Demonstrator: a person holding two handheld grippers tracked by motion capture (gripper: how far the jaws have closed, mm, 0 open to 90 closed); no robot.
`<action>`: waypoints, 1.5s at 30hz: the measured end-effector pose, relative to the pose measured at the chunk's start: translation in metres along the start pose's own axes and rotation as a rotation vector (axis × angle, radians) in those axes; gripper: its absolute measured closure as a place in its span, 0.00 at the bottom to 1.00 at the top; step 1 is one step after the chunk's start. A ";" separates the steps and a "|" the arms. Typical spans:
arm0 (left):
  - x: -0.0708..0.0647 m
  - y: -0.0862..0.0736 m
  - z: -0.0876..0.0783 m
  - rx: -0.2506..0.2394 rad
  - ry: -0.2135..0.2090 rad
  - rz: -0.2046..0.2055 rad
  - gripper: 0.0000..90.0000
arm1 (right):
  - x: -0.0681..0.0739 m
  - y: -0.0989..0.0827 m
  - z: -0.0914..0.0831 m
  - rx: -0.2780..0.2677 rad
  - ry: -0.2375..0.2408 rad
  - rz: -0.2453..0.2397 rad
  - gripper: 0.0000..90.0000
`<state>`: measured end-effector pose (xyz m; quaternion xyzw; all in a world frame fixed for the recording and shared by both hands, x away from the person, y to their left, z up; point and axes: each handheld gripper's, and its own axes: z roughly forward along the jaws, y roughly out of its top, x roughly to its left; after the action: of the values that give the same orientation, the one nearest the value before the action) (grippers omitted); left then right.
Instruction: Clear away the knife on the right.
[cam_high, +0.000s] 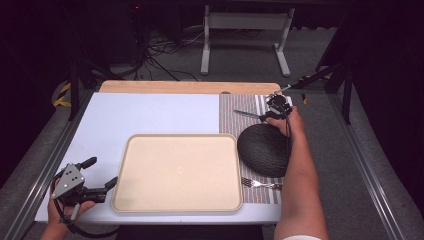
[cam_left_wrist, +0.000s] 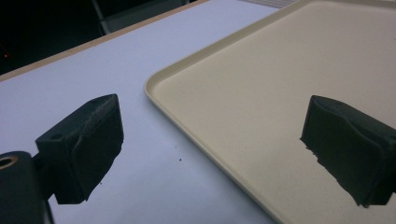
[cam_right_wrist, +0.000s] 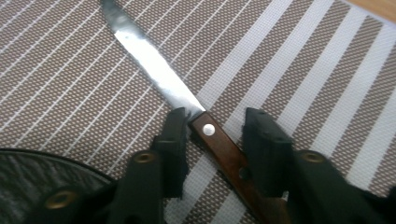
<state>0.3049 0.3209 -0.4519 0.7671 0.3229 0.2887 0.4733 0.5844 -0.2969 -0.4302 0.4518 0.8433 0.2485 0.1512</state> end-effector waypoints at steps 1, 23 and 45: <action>0.000 0.000 -0.001 0.002 0.000 -0.001 0.07 | 0.000 -0.001 0.000 -0.003 0.006 -0.007 0.78; 0.000 -0.004 -0.003 0.023 -0.007 -0.011 0.07 | 0.001 -0.005 -0.013 -0.116 -0.136 -0.071 0.87; 0.007 0.002 -0.004 -0.007 -0.005 0.027 0.08 | 0.042 -0.003 -0.070 -0.401 -0.168 -0.052 0.87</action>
<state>0.3069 0.3275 -0.4479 0.7703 0.3106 0.2942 0.4728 0.5257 -0.2832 -0.3746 0.4098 0.7728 0.3688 0.3143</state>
